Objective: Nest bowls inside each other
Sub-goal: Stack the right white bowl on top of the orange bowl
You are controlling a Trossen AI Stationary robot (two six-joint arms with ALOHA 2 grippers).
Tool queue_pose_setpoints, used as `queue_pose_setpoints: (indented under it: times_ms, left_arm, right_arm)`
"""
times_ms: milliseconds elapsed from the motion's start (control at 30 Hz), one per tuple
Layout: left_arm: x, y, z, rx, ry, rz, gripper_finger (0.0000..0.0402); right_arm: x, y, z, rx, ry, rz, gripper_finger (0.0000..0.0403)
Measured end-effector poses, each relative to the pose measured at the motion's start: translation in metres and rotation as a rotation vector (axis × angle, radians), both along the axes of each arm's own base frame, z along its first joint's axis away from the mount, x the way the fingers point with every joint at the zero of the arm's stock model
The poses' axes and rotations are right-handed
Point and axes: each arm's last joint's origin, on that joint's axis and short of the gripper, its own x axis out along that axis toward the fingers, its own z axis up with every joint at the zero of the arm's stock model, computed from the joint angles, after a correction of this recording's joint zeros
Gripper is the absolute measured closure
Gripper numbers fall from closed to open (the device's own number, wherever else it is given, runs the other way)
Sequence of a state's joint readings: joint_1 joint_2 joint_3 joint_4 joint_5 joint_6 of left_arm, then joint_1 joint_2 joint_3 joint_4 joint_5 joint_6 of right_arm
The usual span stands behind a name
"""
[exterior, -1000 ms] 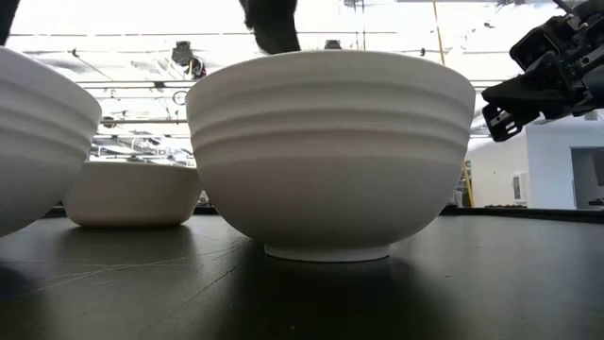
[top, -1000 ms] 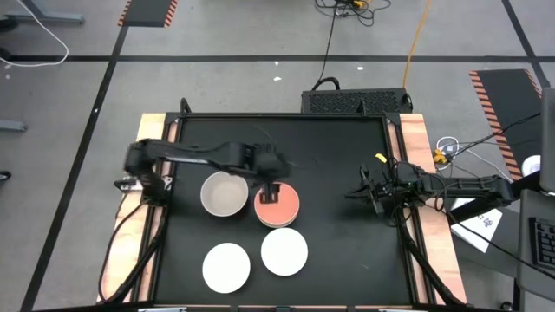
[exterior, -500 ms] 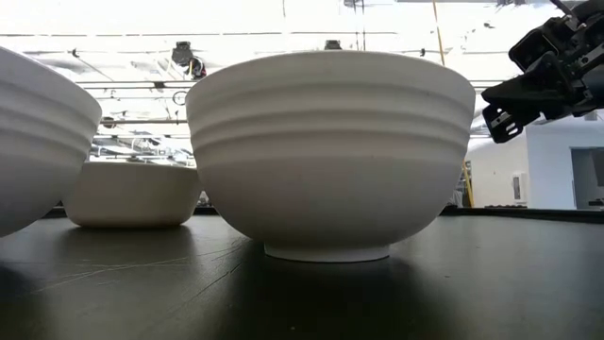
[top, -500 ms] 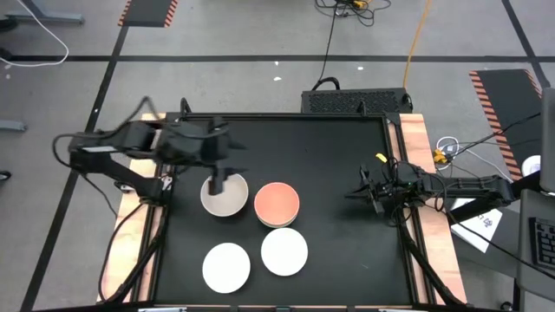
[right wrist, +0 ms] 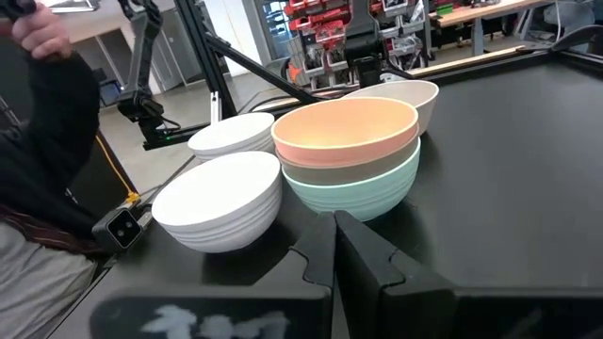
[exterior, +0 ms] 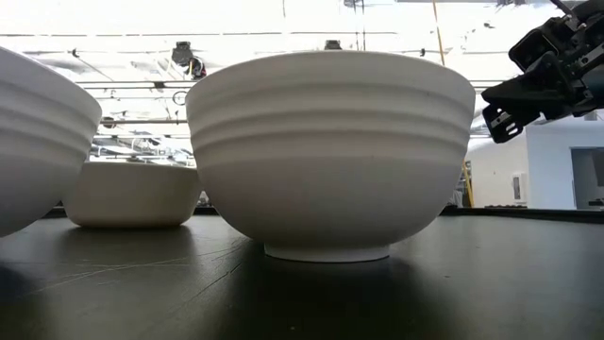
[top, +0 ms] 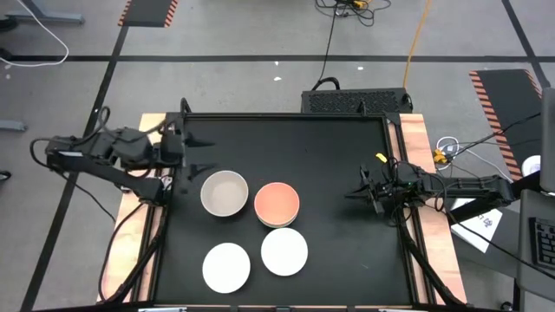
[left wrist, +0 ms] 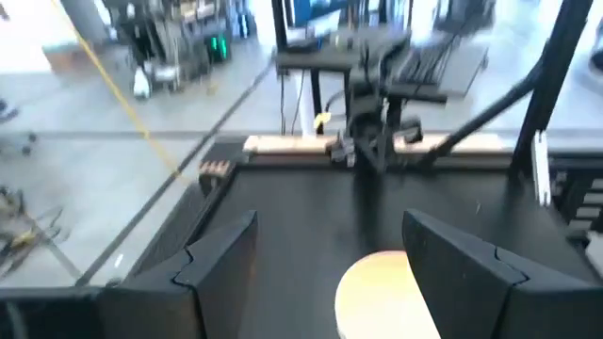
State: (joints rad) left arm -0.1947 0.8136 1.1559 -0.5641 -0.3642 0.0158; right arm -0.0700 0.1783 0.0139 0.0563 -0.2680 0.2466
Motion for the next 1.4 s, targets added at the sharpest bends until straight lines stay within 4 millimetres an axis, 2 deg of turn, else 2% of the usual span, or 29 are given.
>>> queue_pose_setpoints:
  times_ms: [167,433,833,967,1400]
  left_arm:
    - [-0.009,0.0,-0.038,-0.003,-0.116,-0.063,0.0135]
    - [-0.009,0.0,-0.112,-0.014,-0.061,-0.05,0.0135]
    - [-0.021,0.003,-0.184,-0.012,-0.129,-0.034,0.0135]
    - [-0.026,0.005,-0.199,-0.028,-0.131,-0.01,0.0135]
    - [-0.039,0.008,-0.219,0.005,-0.077,0.025,0.0135]
  right_arm:
    - [0.0,0.0,0.0,0.0,0.0,0.0,0.0403]
    - [0.0,0.0,0.0,0.0,0.0,0.0,0.0403]
    - [0.0,0.0,0.0,-0.021,-0.004,0.002,0.0403]
    - [0.0,0.0,0.0,-0.023,-0.005,0.002,0.0403]
    - [0.0,0.0,0.0,-0.027,-0.006,0.003,0.0403]
